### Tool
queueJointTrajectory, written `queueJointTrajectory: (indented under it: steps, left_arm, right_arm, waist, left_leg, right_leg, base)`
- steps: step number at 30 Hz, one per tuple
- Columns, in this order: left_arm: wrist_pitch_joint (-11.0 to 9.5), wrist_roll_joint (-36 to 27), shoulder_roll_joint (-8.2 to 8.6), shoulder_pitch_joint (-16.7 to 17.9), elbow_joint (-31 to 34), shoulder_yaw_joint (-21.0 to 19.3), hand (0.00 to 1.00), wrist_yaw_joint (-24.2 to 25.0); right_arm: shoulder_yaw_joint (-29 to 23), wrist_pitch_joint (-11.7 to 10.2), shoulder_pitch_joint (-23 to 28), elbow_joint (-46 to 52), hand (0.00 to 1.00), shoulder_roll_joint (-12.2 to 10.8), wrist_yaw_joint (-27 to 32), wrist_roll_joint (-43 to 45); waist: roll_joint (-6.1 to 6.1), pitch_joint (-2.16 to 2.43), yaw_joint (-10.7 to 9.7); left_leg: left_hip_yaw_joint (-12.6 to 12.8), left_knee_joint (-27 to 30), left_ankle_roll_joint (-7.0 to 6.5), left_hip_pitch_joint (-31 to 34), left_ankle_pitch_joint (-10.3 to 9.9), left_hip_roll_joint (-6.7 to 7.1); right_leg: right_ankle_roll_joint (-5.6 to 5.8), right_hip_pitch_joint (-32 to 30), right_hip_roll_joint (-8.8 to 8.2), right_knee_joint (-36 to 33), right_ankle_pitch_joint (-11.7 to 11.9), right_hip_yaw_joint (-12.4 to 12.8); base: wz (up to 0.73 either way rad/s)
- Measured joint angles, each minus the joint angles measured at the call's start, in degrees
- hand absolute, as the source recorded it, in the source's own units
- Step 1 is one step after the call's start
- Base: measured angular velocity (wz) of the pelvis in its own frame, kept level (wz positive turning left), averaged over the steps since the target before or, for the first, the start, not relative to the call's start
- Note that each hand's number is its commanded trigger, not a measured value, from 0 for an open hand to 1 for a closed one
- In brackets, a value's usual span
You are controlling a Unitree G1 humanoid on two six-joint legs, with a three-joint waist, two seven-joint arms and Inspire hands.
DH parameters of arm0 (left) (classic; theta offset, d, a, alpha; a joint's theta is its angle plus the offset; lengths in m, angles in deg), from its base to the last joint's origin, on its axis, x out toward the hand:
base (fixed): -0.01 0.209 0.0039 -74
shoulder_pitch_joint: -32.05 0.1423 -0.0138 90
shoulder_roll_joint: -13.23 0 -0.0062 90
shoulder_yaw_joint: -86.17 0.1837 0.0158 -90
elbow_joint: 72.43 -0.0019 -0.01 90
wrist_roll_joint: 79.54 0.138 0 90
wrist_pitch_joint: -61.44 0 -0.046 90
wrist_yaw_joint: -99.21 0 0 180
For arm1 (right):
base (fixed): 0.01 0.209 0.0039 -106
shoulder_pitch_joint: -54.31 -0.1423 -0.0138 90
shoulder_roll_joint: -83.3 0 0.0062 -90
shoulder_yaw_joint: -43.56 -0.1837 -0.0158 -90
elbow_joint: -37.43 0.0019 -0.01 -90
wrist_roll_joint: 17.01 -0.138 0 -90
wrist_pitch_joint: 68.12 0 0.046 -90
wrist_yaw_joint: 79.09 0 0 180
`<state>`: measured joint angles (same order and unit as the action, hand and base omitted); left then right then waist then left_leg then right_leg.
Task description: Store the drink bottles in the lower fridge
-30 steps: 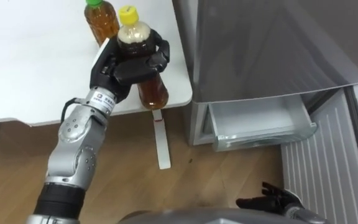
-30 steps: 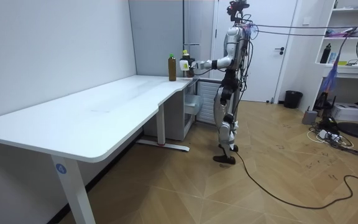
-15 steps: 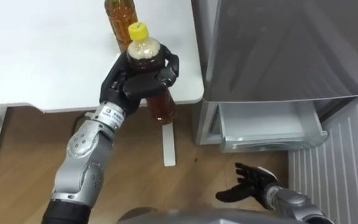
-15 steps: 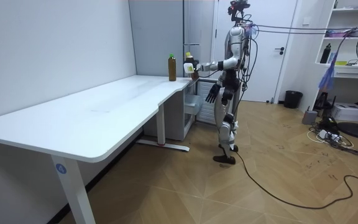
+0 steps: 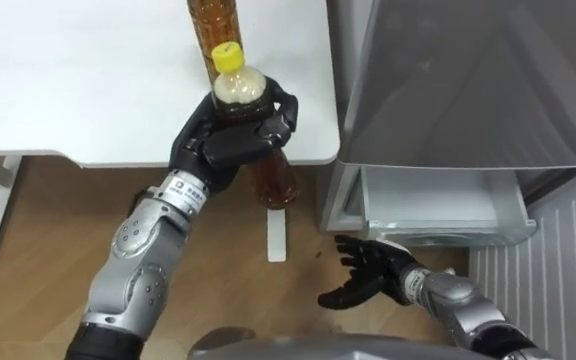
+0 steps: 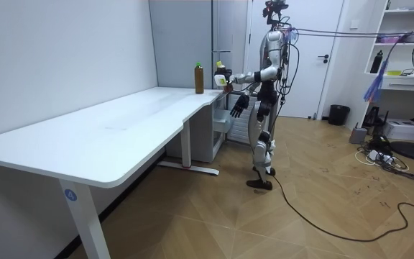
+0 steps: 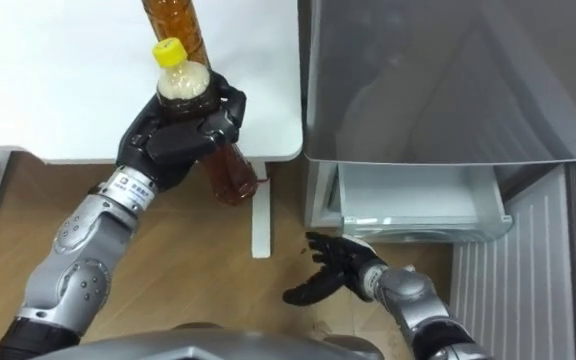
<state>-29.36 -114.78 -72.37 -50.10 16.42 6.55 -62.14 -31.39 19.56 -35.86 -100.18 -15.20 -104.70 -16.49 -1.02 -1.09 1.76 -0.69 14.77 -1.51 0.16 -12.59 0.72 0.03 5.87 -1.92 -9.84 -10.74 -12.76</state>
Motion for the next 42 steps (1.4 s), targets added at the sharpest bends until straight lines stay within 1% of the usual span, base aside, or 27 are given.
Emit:
queueJointTrajectory:
  steps: [2, 4, 5, 6, 8, 10, 11, 13, 14, 16, 17, 19, 23, 28, 36, 39, 42]
  left_arm:
    - [0.01, 0.03, -1.00, 1.00, 0.00, 0.00, 1.00, 0.77]
    - [0.02, 0.03, -1.22, 1.99, 0.00, 0.00, 1.00, 1.09]
    - [0.02, 0.04, -1.27, 2.34, -0.01, 0.00, 1.00, 1.23]
    - [0.02, 0.04, -1.34, 2.48, -0.01, 0.02, 1.00, 1.23]
    - [0.01, 0.70, -1.36, 3.44, -0.06, 0.31, 1.00, 1.23]
    - [0.02, 2.35, -1.26, 4.02, -0.09, 1.01, 1.00, 1.32]
    - [0.01, 3.44, -1.15, 4.15, -0.44, 1.60, 1.00, 1.77]
    - [0.01, 3.66, -0.90, 4.15, -1.79, 2.54, 1.00, 2.09]
    - [0.01, 3.67, -0.73, 4.14, -2.78, 3.09, 1.00, 2.08]
    - [0.01, 3.67, -0.62, 4.13, -3.87, 3.88, 1.00, 2.08]
    - [0.01, 3.67, -0.65, 4.12, -4.20, 4.35, 1.00, 2.11]
    - [0.01, 3.67, -0.64, 3.94, -4.58, 5.23, 1.00, 2.12]
    - [0.01, 3.71, -0.80, 3.92, -4.59, 6.97, 1.00, 2.32]
    - [0.01, 3.72, -0.94, 3.92, -4.59, 8.34, 1.00, 2.46]
    - [0.01, 4.39, -0.93, 3.92, -4.61, 8.41, 1.00, 2.91]
    - [-0.02, 4.66, -0.65, 3.84, -4.61, 8.39, 1.00, 2.96]
    - [-0.01, 5.96, -0.60, 3.86, -4.63, 8.73, 1.00, 3.48]
  right_arm:
    - [0.02, 0.05, 1.14, 5.48, 0.00, -0.01, -2.77, -0.09]
    - [0.02, 0.12, 1.82, 7.71, 0.00, 0.04, -4.56, -0.09]
    - [0.07, 0.68, 2.27, 9.50, 0.00, 0.19, -5.66, -0.09]
    - [0.20, 0.78, 2.51, 10.44, 0.00, 0.30, -6.17, -0.12]
    - [1.83, 0.78, 3.21, 13.95, 0.00, 1.38, -8.17, -0.27]
    - [2.32, 0.78, 3.67, 16.02, 0.00, 1.79, -9.32, -0.28]
    - [2.95, 0.78, 3.98, 17.61, 0.00, 2.25, -9.99, -0.35]
    - [3.90, 0.78, 4.18, 19.43, 0.00, 2.53, -10.86, -0.79]
    - [4.16, 0.78, 4.19, 20.11, 0.00, 2.45, -11.23, -0.99]
    - [4.58, 0.78, 4.17, 21.00, 0.00, 2.40, -11.65, -1.51]
    - [4.73, 0.78, 4.07, 21.10, 0.00, 2.38, -11.94, -2.51]
    - [5.24, 0.78, 3.92, 21.34, 0.00, 2.38, -12.04, -3.25]
    - [6.79, 0.78, 3.20, 22.32, 0.00, 2.23, -12.11, -4.33]
    - [7.09, 0.78, 2.83, 22.32, 0.00, 1.86, -12.08, -6.21]
    - [7.33, 0.78, 2.50, 23.50, 0.00, 1.52, -12.69, -8.25]
    - [7.46, 0.87, 2.55, 24.05, 0.00, 1.69, -12.99, -9.63]
    - [7.41, 1.51, 3.01, 23.90, 0.00, 2.16, -14.28, -11.34]
  waist:
    - [0.08, 0.03, -0.01]
    - [0.25, 0.13, 0.03]
    - [0.37, 0.10, 0.09]
    - [0.43, 0.10, 0.11]
    - [0.81, 0.12, 0.10]
    - [0.92, 0.10, 0.23]
    - [0.91, 0.10, 0.26]
    - [0.92, 0.09, 0.26]
    - [0.89, 0.07, 0.21]
    - [0.88, 0.02, 0.14]
    - [0.81, -0.12, 0.14]
    - [0.69, -0.20, 0.14]
    - [0.28, -0.56, 0.30]
    - [0.23, -0.57, 0.18]
    - [0.19, -0.54, -0.02]
    - [0.19, -0.54, 0.00]
    - [0.22, -0.52, -0.03]
  left_leg:
    - [-0.09, 0.12, -0.01, 0.48, 0.00, 0.04]
    - [-0.29, 0.11, -0.02, 0.41, 0.00, 0.12]
    - [-0.31, 0.18, -0.03, 0.37, 0.00, 0.13]
    - [-0.32, 0.36, -0.03, 0.31, 0.00, 0.13]
    - [-0.34, 0.52, -0.04, 0.14, 0.01, 0.11]
    - [-0.38, 0.50, -0.03, 0.05, 0.01, 0.10]
    - [-0.37, 0.49, -0.03, 0.02, 0.02, 0.10]
    - [-0.38, 0.44, -0.03, -0.19, 0.02, 0.10]
    - [-0.38, 0.40, -0.03, -0.39, 0.02, 0.09]
    - [-0.37, 0.33, -0.03, -0.42, 0.02, 0.10]
    - [-0.38, 0.10, -0.03, -0.19, 0.02, 0.10]
    - [-0.43, -0.03, -0.03, 0.11, 0.02, 0.11]
    - [-0.39, -0.01, -0.06, 0.33, 0.11, 0.16]
    - [-0.32, 0.14, -0.10, 0.33, 0.18, 0.14]
    - [-0.68, 0.21, -0.10, 0.41, 0.17, 0.19]
    - [-0.68, 0.15, -0.10, 0.40, 0.17, 0.19]
    - [-0.69, -0.13, -0.11, 0.77, 0.16, 0.22]
  right_leg:
    - [0.00, -0.36, 0.00, -0.02, 0.00, -0.02]
    - [0.00, -0.22, -0.01, -0.04, 0.00, 0.02]
    - [0.00, -0.28, -0.01, -0.04, 0.00, 0.12]
    - [0.00, -0.34, -0.02, -0.03, 0.00, 0.12]
    - [0.00, -0.16, 0.01, -0.02, 0.00, 0.05]
    - [0.00, -0.11, 0.02, -0.02, 0.00, 0.28]
    - [0.00, -0.12, 0.05, -0.02, 0.00, 0.68]
    - [0.00, 0.01, 0.14, -0.02, 0.00, 1.71]
    - [0.00, 0.18, 0.16, -0.02, 0.00, 1.81]
    - [0.00, 0.24, 0.16, -0.04, 0.00, 1.86]
    - [0.00, 0.20, 0.16, -0.06, 0.00, 1.82]
    - [0.00, -0.08, 0.15, -0.17, 0.00, 1.76]
    - [0.00, -0.42, 0.12, -0.27, 0.00, 1.69]
    - [0.00, -1.01, 0.10, -0.79, 0.00, 1.70]
    - [0.00, -0.99, 0.05, -0.80, 0.00, 1.64]
    - [0.00, -0.92, 0.07, -0.79, 0.00, 1.68]
    - [0.00, -0.95, 0.06, -0.78, 0.00, 1.61]
  base:
    - [0.00]
    - [0.05]
    - [0.04]
    - [0.00]
    - [0.00]
    - [0.00]
    - [0.00]
    - [0.00]
    - [-0.03]
    - [0.00]
    - [0.00]
    - [0.00]
    - [0.00]
    - [0.00]
    - [0.01]
    - [0.00]
    - [0.00]
